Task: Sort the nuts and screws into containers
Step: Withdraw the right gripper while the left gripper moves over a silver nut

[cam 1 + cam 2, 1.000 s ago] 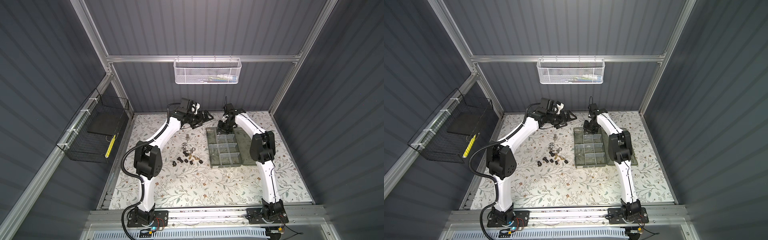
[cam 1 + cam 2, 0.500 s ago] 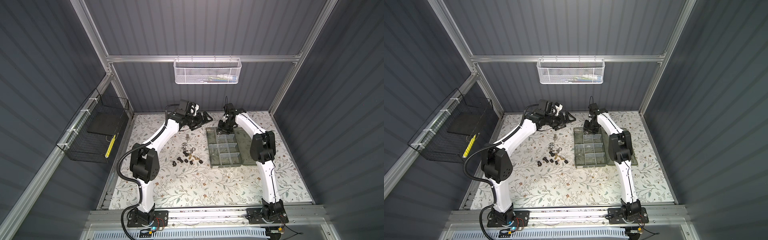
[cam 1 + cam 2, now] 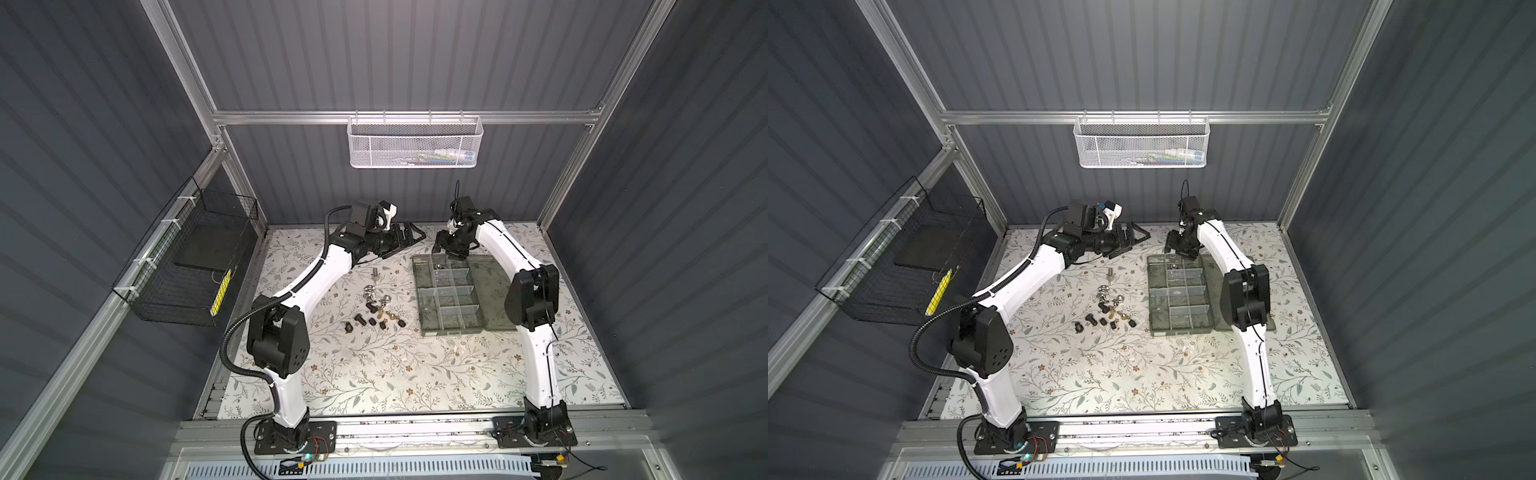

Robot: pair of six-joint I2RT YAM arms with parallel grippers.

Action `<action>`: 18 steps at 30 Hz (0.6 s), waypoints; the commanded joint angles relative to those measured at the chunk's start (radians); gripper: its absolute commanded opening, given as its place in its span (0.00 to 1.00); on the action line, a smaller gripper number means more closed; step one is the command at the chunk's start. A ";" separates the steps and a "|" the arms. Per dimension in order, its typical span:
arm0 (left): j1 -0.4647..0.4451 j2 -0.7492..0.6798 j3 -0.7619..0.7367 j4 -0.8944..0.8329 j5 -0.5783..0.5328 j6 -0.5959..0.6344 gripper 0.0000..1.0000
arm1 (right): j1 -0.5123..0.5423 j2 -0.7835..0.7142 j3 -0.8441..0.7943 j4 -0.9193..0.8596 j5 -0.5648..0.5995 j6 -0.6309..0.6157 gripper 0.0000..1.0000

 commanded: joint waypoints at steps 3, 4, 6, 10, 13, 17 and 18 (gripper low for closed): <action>-0.006 -0.003 0.023 0.008 0.074 0.001 1.00 | 0.023 -0.067 -0.004 -0.008 0.047 -0.021 0.86; -0.005 0.004 0.030 -0.016 0.061 0.006 1.00 | 0.028 -0.077 -0.009 -0.008 0.057 -0.025 0.91; -0.004 0.006 0.040 -0.086 0.001 0.016 1.00 | 0.037 -0.101 -0.026 -0.004 0.066 -0.030 0.99; 0.012 -0.004 0.032 -0.204 -0.096 0.029 1.00 | 0.056 -0.178 -0.122 0.037 0.079 -0.031 0.99; 0.015 0.020 0.080 -0.346 -0.153 0.107 1.00 | 0.068 -0.266 -0.245 0.093 0.092 -0.025 0.99; 0.019 0.041 0.061 -0.451 -0.215 0.164 1.00 | 0.079 -0.385 -0.425 0.173 0.109 -0.002 0.99; 0.019 0.043 0.048 -0.462 -0.226 0.173 1.00 | 0.085 -0.413 -0.457 0.192 0.109 0.006 0.99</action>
